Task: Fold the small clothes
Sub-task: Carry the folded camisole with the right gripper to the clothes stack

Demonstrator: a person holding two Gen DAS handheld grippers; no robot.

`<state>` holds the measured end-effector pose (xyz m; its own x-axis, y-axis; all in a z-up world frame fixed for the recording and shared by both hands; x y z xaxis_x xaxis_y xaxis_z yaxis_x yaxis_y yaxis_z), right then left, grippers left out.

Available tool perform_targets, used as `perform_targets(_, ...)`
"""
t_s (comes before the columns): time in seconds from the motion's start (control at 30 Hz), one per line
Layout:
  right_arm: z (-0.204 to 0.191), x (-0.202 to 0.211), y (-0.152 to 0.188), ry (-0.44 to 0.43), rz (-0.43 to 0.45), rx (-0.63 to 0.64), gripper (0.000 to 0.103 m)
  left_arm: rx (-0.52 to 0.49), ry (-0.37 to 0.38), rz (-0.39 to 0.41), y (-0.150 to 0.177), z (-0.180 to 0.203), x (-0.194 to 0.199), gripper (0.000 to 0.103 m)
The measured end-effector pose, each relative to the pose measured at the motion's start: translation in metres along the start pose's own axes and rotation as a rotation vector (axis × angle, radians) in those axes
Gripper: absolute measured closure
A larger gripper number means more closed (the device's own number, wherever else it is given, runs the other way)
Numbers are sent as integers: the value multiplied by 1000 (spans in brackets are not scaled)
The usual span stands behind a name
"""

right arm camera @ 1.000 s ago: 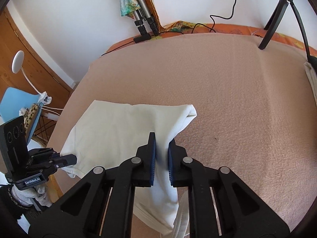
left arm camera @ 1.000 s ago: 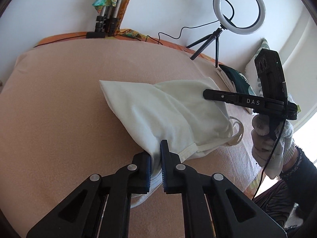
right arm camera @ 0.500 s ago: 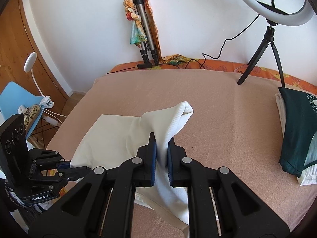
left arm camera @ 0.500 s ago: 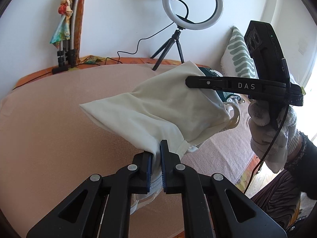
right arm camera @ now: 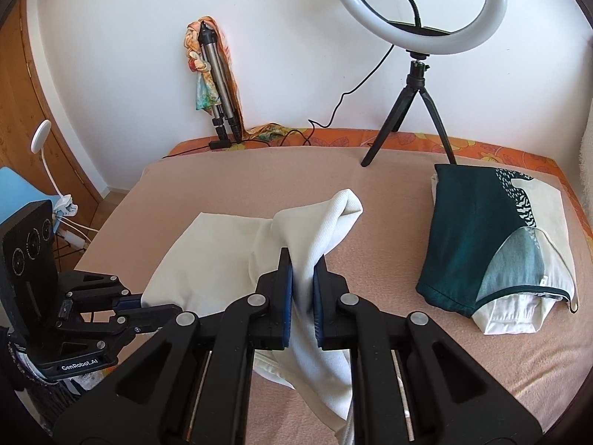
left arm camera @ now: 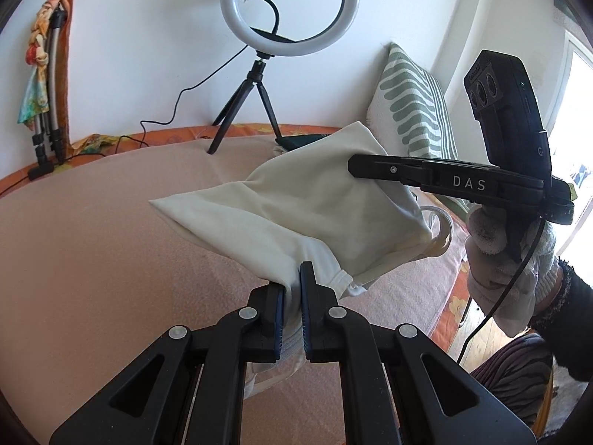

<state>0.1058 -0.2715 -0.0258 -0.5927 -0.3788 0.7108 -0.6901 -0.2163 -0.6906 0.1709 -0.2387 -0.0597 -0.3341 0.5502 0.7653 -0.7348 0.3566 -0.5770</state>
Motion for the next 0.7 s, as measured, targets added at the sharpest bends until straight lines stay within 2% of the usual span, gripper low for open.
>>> perform_targets(0.37,100,45,7,77,62,-93,93,-114,50,15,-57,66,-48,97)
perform_targets(0.7,183,73,-17,162,127,-143,93,-183,59,46,-118,103,-87,97)
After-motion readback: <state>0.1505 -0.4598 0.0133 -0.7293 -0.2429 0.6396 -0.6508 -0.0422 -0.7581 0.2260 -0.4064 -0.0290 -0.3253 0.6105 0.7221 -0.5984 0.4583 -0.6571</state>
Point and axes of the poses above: each gripper's, at about its wrist camera, not at the fingertips, and x roughly against the way its jaws point, z to its right, y to its underside, the point moved 10 cm from there along -x, roughly the way its jaws point, and after that the axes turned 13 degrees about -z, right-handed, at the moved point
